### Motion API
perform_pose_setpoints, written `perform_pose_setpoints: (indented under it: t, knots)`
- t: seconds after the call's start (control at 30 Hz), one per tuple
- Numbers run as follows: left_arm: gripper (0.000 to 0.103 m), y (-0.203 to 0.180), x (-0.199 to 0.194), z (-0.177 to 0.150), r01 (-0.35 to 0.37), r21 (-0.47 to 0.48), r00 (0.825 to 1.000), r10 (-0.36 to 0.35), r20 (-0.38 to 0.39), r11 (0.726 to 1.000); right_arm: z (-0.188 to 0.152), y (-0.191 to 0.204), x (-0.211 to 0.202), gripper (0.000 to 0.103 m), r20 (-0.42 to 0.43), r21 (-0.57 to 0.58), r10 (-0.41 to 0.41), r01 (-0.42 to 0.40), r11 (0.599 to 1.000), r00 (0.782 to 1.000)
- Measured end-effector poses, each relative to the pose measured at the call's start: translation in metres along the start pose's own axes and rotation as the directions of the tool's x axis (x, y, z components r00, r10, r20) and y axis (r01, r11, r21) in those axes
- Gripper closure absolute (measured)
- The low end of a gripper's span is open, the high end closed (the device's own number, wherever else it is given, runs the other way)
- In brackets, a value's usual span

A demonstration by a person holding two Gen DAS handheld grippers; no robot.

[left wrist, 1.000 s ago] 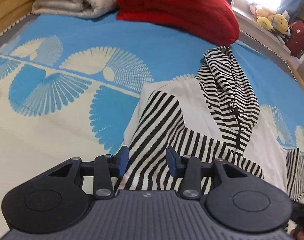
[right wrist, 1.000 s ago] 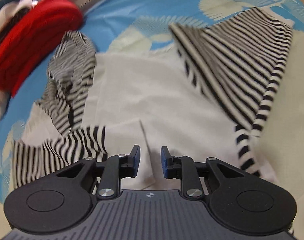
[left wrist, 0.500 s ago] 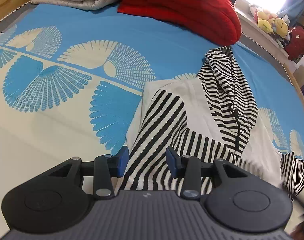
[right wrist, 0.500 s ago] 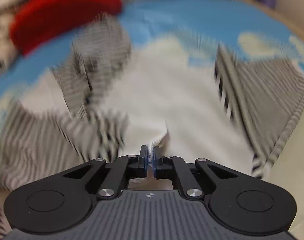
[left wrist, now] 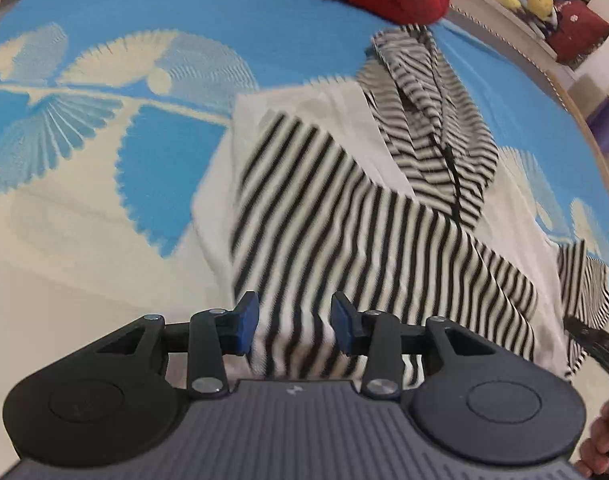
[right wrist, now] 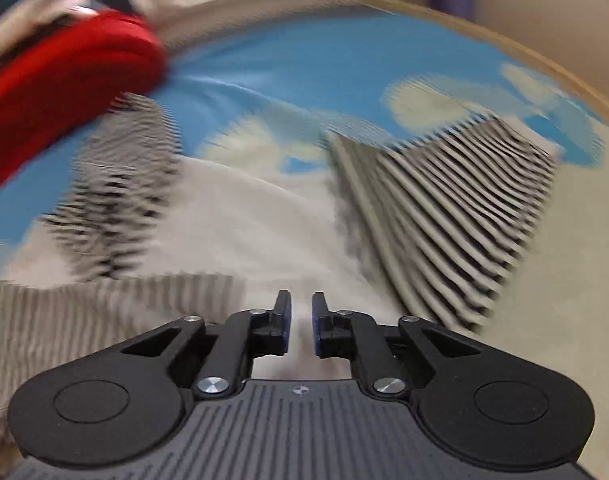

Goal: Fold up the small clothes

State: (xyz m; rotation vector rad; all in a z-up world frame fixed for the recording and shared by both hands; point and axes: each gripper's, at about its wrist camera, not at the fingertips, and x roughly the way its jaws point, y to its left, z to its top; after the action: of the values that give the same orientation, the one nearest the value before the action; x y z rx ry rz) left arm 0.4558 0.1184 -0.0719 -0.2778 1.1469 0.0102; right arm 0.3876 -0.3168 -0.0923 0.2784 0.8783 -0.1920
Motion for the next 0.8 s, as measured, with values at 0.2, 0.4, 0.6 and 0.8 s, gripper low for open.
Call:
perform_pose_setpoints:
  t: [0.2, 0.4, 0.6, 0.8]
  knots:
    - [0.068, 0.010, 0.029, -0.014, -0.049, -0.040, 0.991, 0.043, -0.126, 0.998, -0.018, -0.011, 0.040, 0.086, -0.254, 0.054, 0.051, -0.038, 0.998, 0.966]
    - [0.067, -0.013, 0.003, -0.011, 0.014, -0.036, 0.999, -0.015, -0.043, 0.999, -0.001, -0.011, 0.023, 0.065, -0.165, 0.041, 0.054, -0.048, 0.998, 0.985]
    - [0.067, -0.032, 0.018, -0.020, 0.013, -0.028, 0.997, -0.016, -0.080, 1.000, 0.002, -0.025, 0.020, 0.065, -0.171, 0.079, 0.063, -0.050, 0.996, 0.983]
    - [0.066, -0.021, 0.041, -0.032, -0.024, -0.084, 0.985, 0.010, -0.170, 0.996, -0.012, -0.028, 0.034, 0.060, -0.279, 0.123, 0.100, -0.068, 0.990, 0.955]
